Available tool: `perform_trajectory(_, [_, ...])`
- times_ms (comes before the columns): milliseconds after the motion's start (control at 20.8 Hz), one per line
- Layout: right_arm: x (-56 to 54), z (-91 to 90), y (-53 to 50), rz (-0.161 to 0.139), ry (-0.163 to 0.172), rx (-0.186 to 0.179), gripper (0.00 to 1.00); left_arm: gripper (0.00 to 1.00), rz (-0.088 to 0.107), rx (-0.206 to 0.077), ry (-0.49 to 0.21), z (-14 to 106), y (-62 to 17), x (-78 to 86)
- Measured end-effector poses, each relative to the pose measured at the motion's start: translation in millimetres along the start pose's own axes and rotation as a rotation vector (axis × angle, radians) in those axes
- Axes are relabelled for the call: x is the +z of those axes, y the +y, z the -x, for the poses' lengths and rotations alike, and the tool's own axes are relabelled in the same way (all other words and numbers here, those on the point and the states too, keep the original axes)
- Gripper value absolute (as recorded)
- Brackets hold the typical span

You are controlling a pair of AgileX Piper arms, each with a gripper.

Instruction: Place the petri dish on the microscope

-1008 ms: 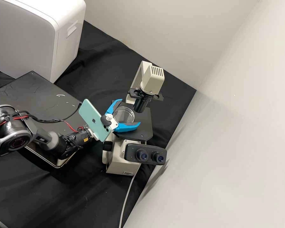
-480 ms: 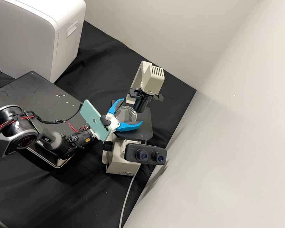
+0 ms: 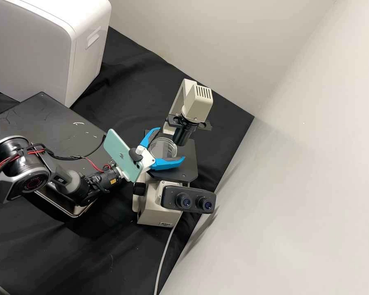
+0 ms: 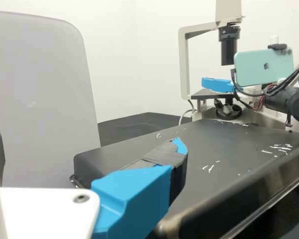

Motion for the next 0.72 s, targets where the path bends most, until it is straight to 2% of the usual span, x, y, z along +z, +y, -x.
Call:
perform_trajectory(240, [-0.7,-1.8,0.3,0.007,-0.017,0.010,1.00,1.00,0.001,0.000,0.000,0.0,0.0,0.0])
perform_trajectory(720, [-0.7,-0.3,-0.7,0.007,-0.017,0.006,1.00,1.00,0.001,0.002,-0.002,0.1,0.3,0.4])
